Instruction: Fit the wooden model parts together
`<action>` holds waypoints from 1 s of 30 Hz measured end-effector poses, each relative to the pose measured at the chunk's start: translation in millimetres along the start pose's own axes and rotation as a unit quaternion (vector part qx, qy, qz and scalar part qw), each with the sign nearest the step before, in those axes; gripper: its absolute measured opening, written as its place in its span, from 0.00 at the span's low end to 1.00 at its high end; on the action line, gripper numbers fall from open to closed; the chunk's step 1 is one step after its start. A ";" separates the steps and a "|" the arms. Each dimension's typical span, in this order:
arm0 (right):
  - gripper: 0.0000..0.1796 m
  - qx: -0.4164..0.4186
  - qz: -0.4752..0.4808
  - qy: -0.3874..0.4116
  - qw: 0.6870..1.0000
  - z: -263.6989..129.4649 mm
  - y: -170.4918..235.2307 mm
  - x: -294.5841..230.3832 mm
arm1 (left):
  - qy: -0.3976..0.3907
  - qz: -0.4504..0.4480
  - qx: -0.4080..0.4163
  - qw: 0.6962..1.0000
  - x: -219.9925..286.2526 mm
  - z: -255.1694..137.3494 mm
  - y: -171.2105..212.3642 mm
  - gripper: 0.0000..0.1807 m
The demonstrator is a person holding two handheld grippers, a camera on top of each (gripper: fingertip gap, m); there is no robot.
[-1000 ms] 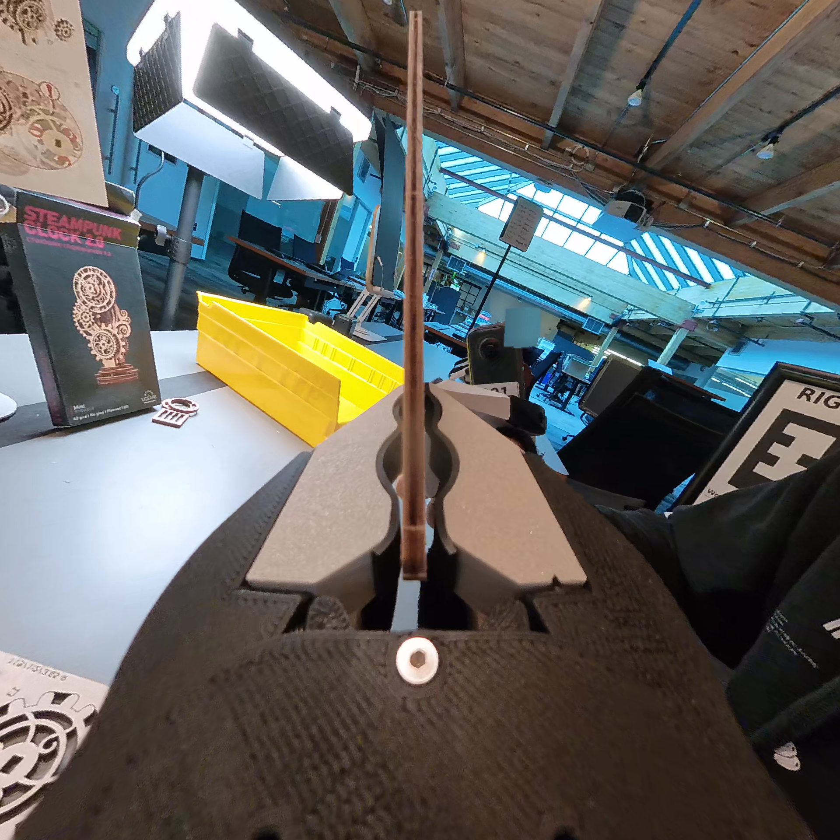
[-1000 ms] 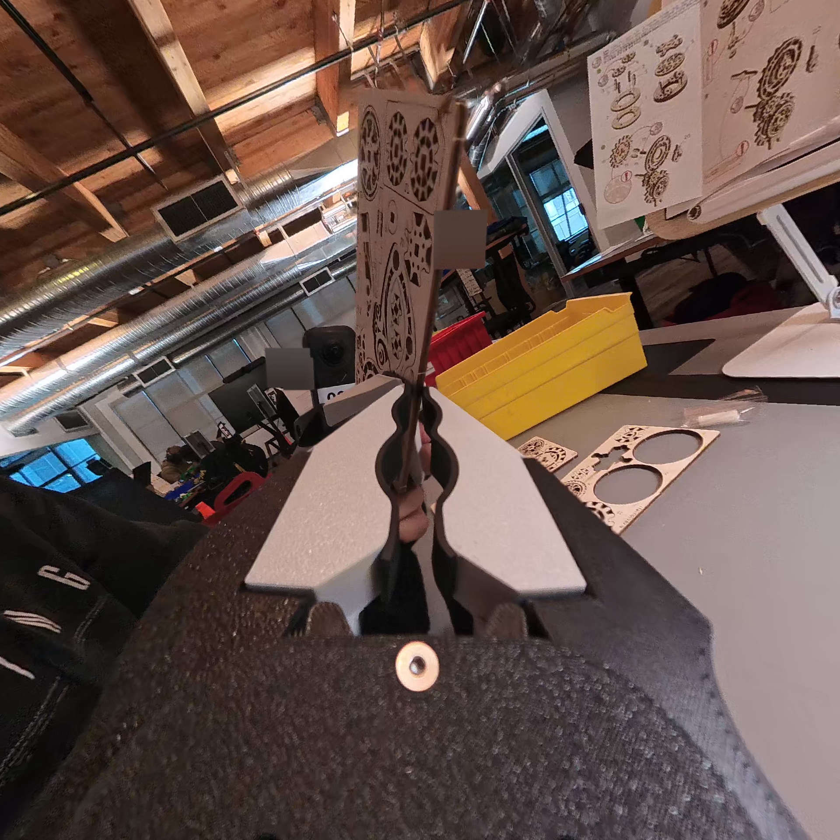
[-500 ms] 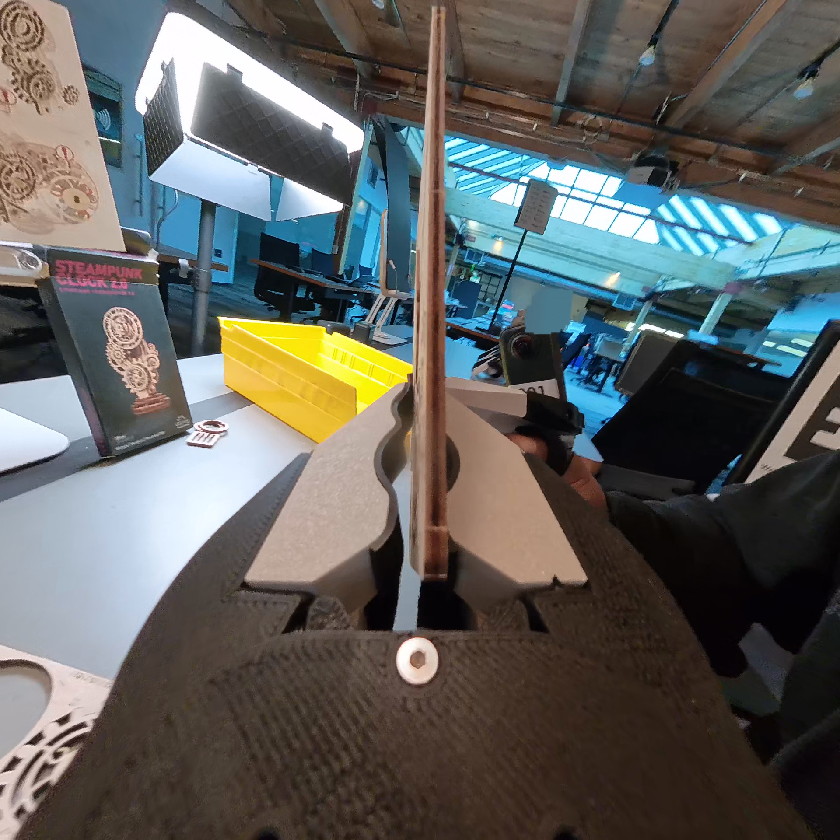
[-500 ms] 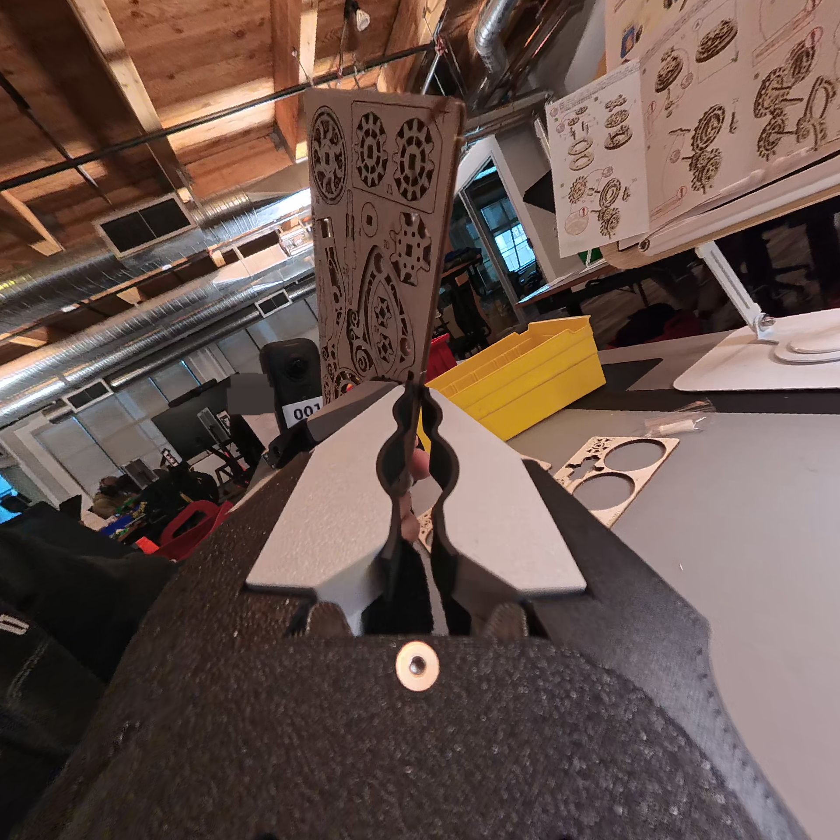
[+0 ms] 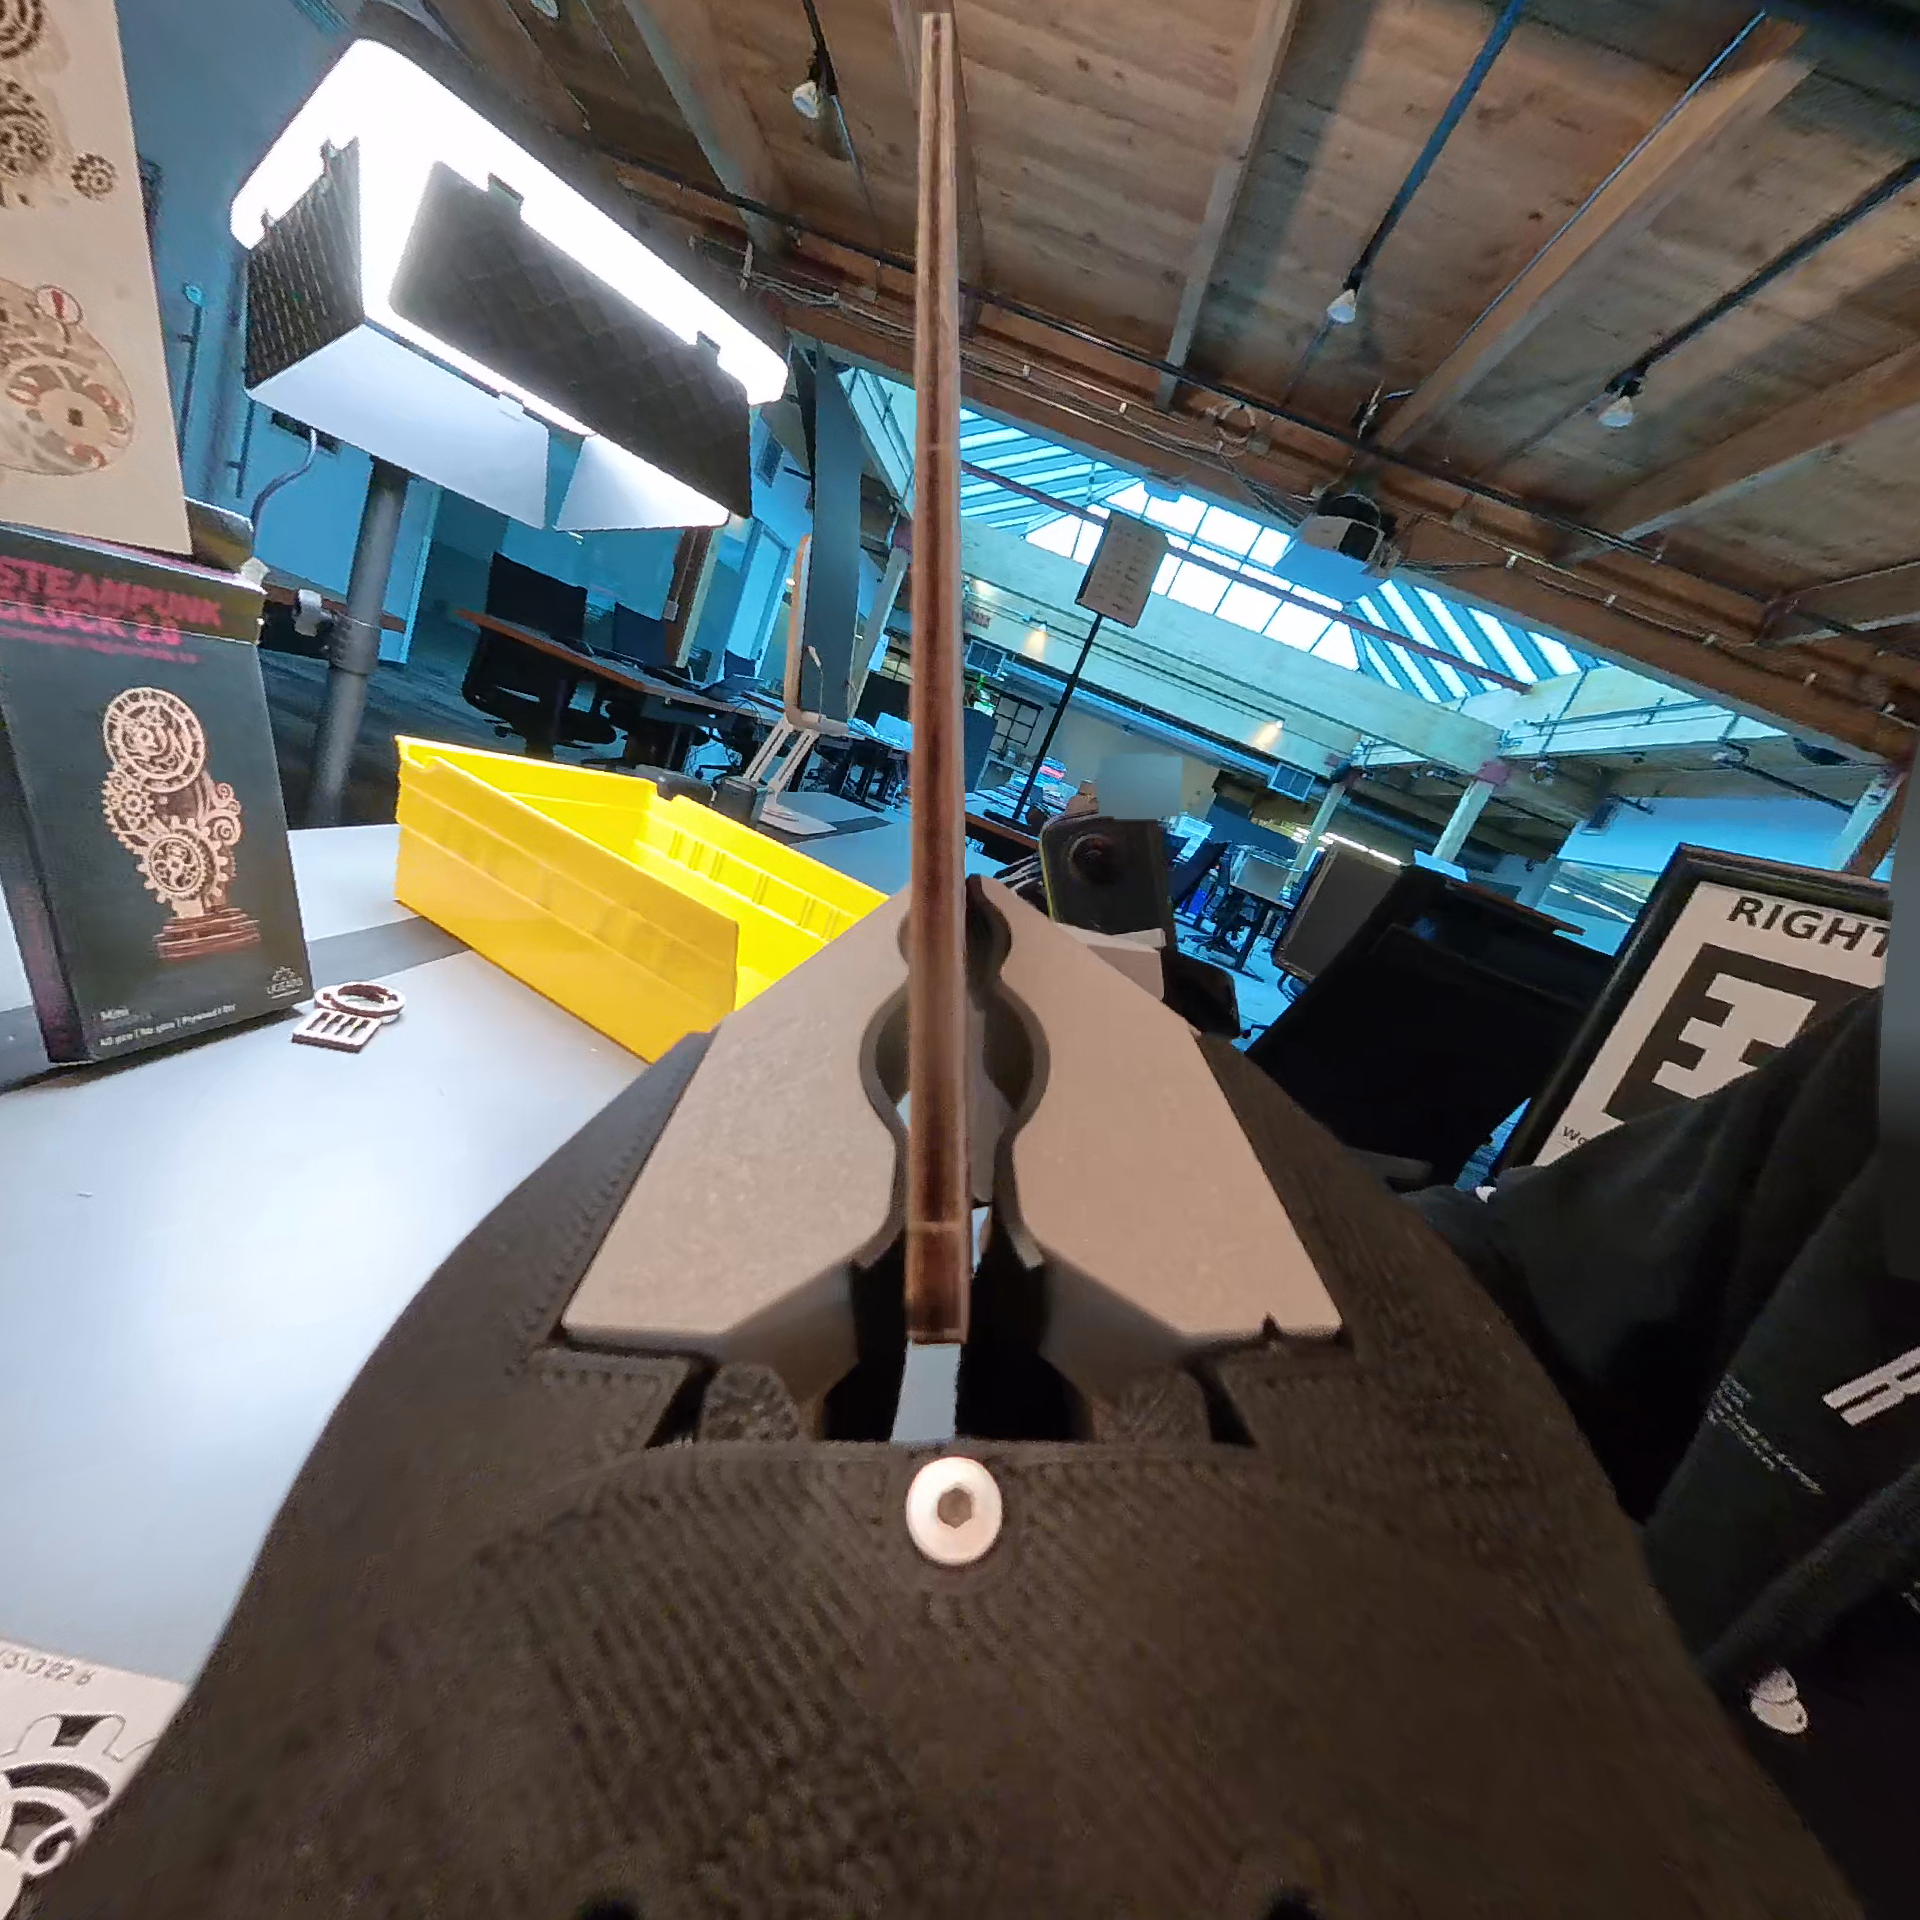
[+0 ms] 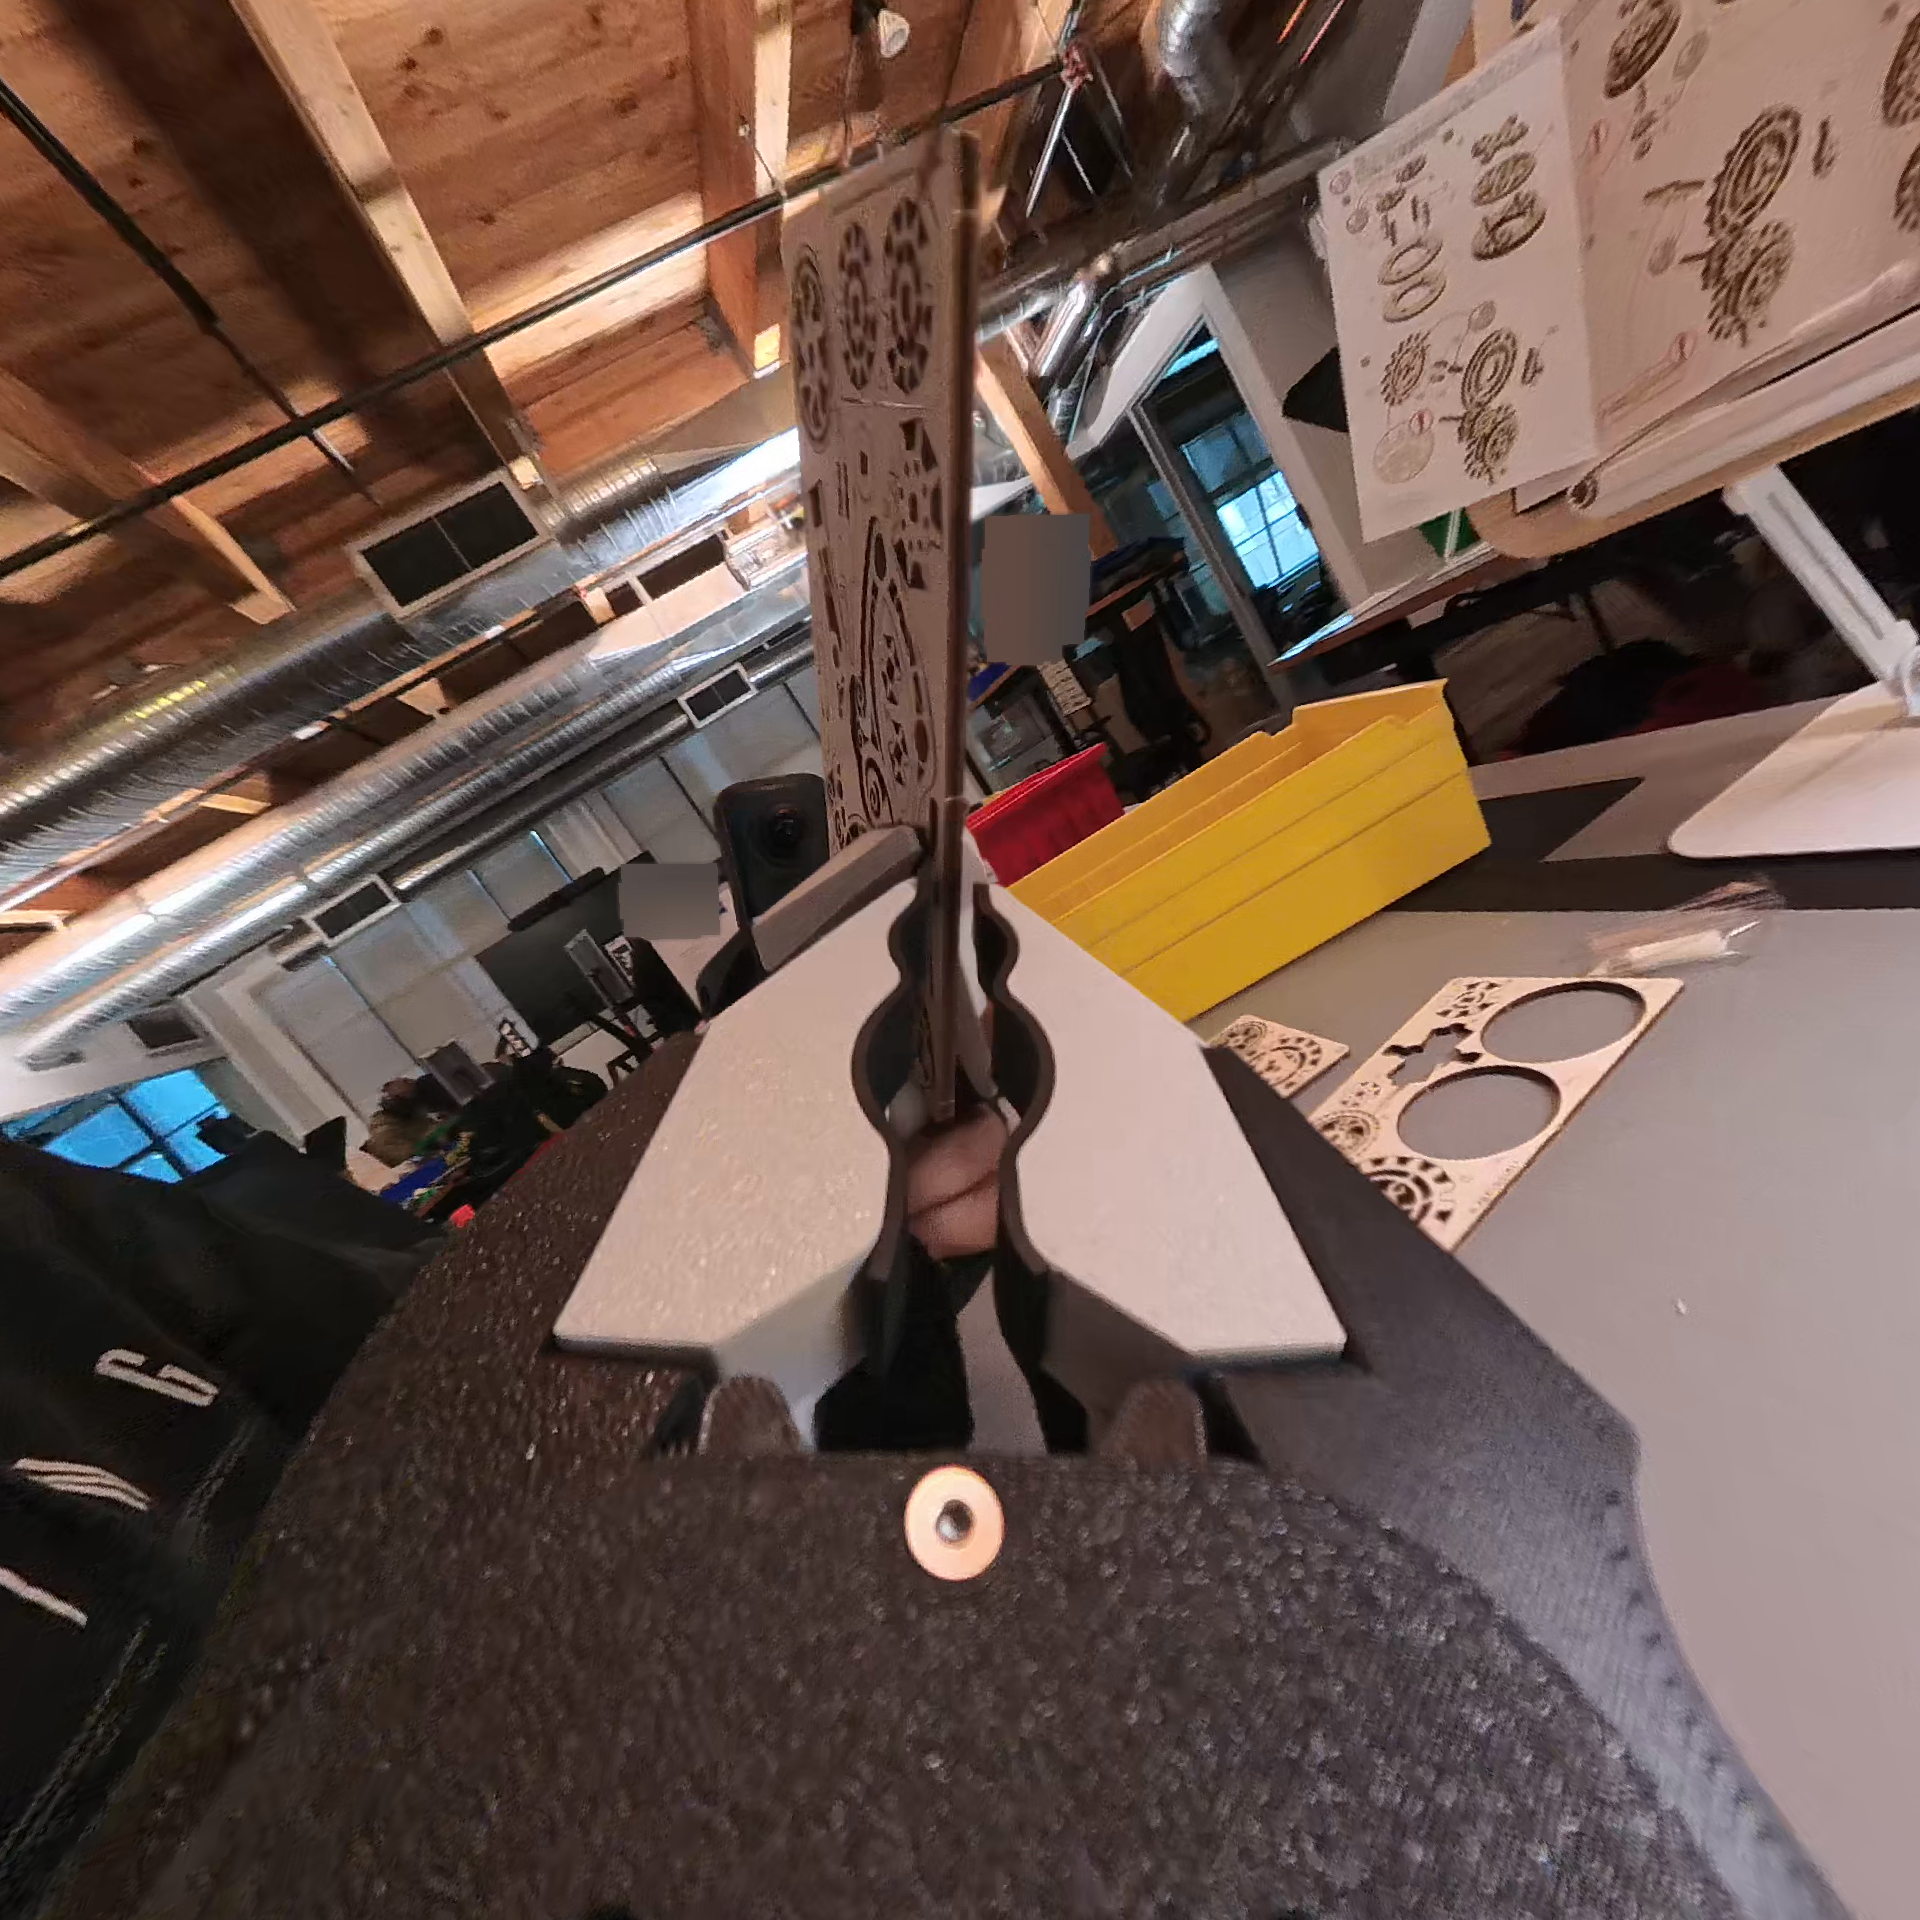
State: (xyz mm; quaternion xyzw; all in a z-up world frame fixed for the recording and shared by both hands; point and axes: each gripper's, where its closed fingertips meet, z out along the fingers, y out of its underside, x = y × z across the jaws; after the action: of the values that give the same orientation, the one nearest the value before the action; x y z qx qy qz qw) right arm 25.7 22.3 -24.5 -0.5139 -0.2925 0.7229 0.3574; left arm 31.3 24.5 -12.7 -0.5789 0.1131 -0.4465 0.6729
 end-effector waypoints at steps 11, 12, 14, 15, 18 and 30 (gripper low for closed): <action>0.01 -0.002 0.010 -0.019 1.000 -0.3 -0.6 -2.7 | 0.008 -0.010 0.002 1.000 1.6 -0.5 -0.1 0.01; 0.01 -0.001 0.014 -0.021 1.000 -0.4 -0.6 -2.9 | 0.010 -0.011 0.003 1.000 1.8 -0.4 -0.1 0.01; 0.02 0.003 0.030 -0.037 0.999 -0.8 -1.2 -4.7 | 0.018 -0.020 -0.001 1.000 2.7 0.3 1.1 0.01; 0.03 0.001 0.040 -0.047 0.998 -0.7 -0.4 -5.6 | 0.023 -0.029 -0.006 0.999 3.2 0.8 3.1 0.01; 0.03 -0.004 0.045 -0.076 0.996 -2.1 1.6 -8.2 | 0.040 -0.054 -0.005 0.998 4.7 0.2 4.4 0.01; 0.02 0.003 0.108 -0.200 0.974 -10.8 -3.1 -31.0 | 0.125 -0.119 0.000 0.985 28.0 2.1 -1.4 0.01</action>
State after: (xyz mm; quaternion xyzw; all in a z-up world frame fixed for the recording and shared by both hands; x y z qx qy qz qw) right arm 43.3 -0.7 -8.7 -0.3865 -0.2982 0.8464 0.2129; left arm 48.3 5.5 -0.6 -0.5281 0.1268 -0.5922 0.5952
